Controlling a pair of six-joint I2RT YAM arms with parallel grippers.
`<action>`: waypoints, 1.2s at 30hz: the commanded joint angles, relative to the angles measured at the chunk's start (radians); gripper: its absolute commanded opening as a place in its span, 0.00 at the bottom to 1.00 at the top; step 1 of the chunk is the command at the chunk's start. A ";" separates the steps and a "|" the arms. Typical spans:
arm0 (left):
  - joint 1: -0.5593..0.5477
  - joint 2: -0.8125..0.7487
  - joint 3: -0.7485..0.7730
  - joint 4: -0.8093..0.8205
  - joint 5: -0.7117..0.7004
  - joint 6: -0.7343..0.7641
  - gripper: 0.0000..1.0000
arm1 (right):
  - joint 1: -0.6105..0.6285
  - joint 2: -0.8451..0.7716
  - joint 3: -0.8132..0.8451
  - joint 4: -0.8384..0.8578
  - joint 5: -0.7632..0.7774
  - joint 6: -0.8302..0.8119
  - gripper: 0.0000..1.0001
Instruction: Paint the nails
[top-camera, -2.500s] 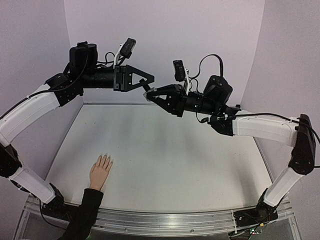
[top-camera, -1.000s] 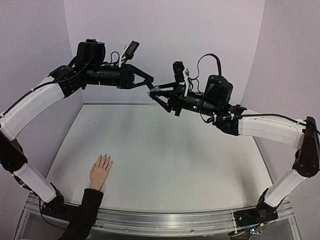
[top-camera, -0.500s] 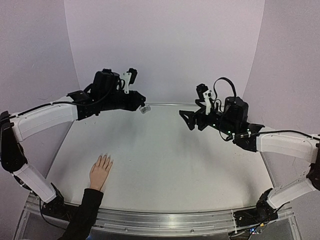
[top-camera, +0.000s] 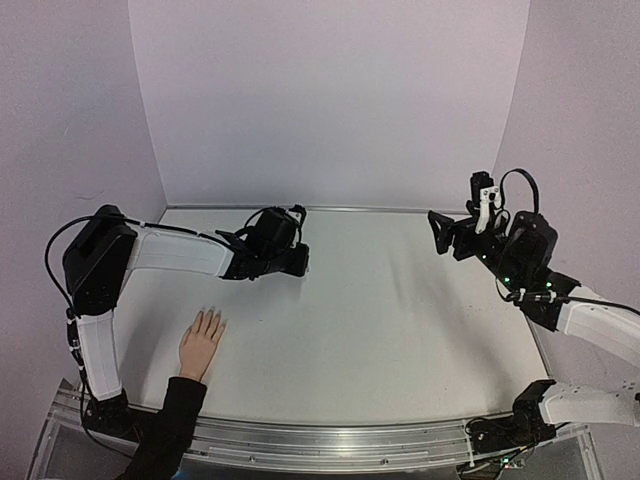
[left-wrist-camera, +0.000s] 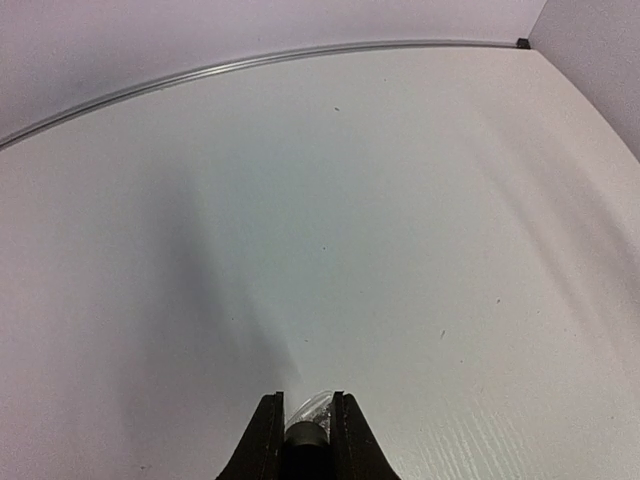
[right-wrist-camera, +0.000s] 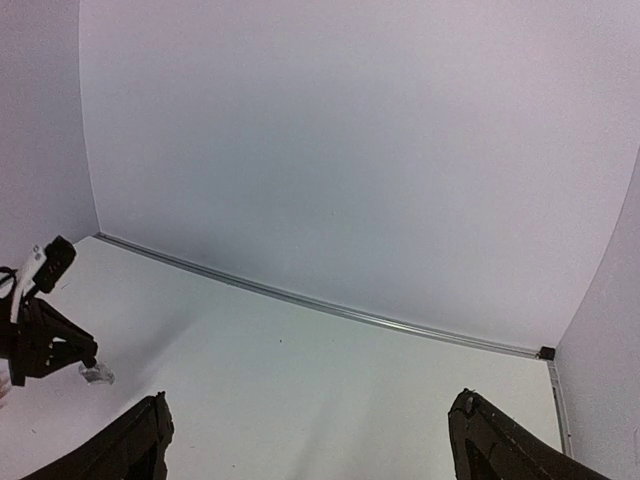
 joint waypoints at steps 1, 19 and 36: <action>-0.010 0.044 -0.006 0.108 -0.044 -0.047 0.00 | -0.008 -0.072 -0.020 -0.026 0.034 -0.012 0.98; -0.017 0.154 -0.005 0.115 -0.068 -0.055 0.18 | -0.009 -0.100 -0.081 -0.038 0.108 0.071 0.98; 0.178 -0.273 -0.188 0.045 0.013 -0.141 0.92 | -0.146 -0.005 -0.086 -0.123 0.175 0.330 0.98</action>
